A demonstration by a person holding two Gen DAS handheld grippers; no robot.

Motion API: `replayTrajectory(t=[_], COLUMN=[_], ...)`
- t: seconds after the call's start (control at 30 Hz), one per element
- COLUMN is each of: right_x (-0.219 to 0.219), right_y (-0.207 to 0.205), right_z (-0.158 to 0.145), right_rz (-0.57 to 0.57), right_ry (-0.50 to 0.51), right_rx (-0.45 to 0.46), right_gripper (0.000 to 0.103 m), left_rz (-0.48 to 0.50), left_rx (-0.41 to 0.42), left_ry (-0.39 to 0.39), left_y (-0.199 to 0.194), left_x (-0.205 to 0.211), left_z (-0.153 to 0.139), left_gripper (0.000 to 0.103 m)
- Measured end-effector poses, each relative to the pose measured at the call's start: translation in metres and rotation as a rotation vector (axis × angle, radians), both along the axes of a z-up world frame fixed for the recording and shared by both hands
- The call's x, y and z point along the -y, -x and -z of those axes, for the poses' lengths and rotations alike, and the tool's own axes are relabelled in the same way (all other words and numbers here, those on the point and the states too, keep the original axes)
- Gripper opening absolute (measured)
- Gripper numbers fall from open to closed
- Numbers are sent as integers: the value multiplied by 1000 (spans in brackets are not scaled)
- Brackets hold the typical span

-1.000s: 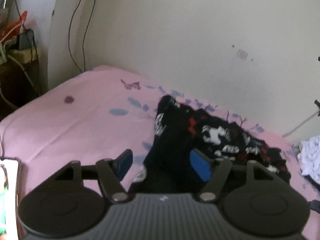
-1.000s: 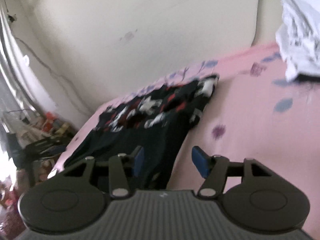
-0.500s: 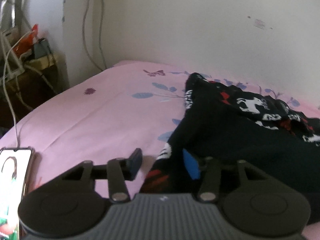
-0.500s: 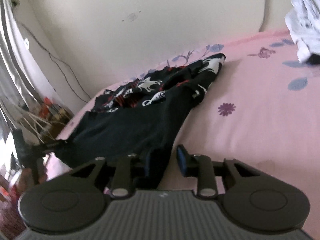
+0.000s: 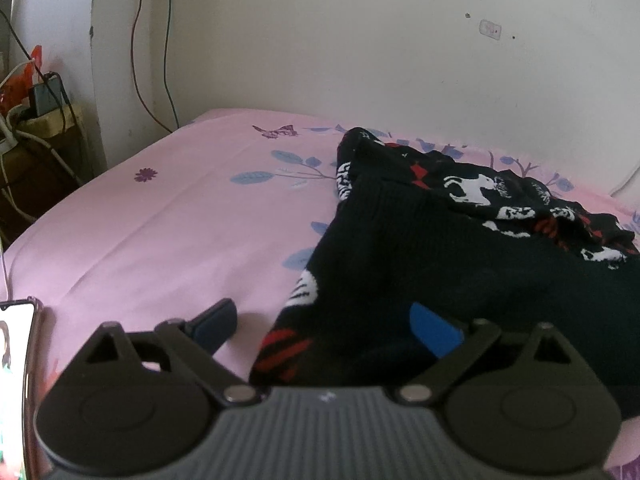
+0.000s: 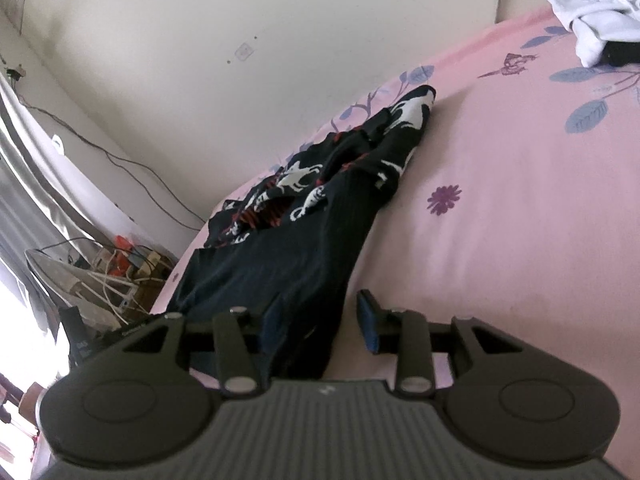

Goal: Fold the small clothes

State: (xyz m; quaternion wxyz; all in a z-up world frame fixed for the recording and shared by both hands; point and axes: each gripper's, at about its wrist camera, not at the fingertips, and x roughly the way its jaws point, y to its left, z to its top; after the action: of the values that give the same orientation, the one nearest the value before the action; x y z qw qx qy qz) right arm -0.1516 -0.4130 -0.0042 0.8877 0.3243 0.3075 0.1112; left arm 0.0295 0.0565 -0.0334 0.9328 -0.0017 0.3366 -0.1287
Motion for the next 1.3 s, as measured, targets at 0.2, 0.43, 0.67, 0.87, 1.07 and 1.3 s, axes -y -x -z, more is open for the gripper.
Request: replayTrajectory(t=[0.2, 0.43, 0.67, 0.87, 1.07, 1.3], right_x=[0, -7, -32, -46, -37, -26], right_y=[0, 15, 21, -5, 25, 63], right_z=[1, -3, -5, -16, -69, -51], right_rz=[0, -74, -124, -103, -138, -242], right_ry=[-5, -88, -108, -55, 46, 133], right_rx=[4, -20, -98, -139, -35, -132], right_gripper=[30, 48, 49, 20, 15, 10], left_rz=[1, 33, 42, 5, 71, 35], left_rx=[-1, -19, -215, -281, -214, -270], left_ry=[1, 12, 283, 437, 452, 368], left_y=[0, 15, 5, 2, 40, 78], left_x=[-1, -5, -41, -57, -57, -66], left_z=[0, -8, -14, -20, -60, -40], left_gripper=[95, 57, 21, 19, 18, 22])
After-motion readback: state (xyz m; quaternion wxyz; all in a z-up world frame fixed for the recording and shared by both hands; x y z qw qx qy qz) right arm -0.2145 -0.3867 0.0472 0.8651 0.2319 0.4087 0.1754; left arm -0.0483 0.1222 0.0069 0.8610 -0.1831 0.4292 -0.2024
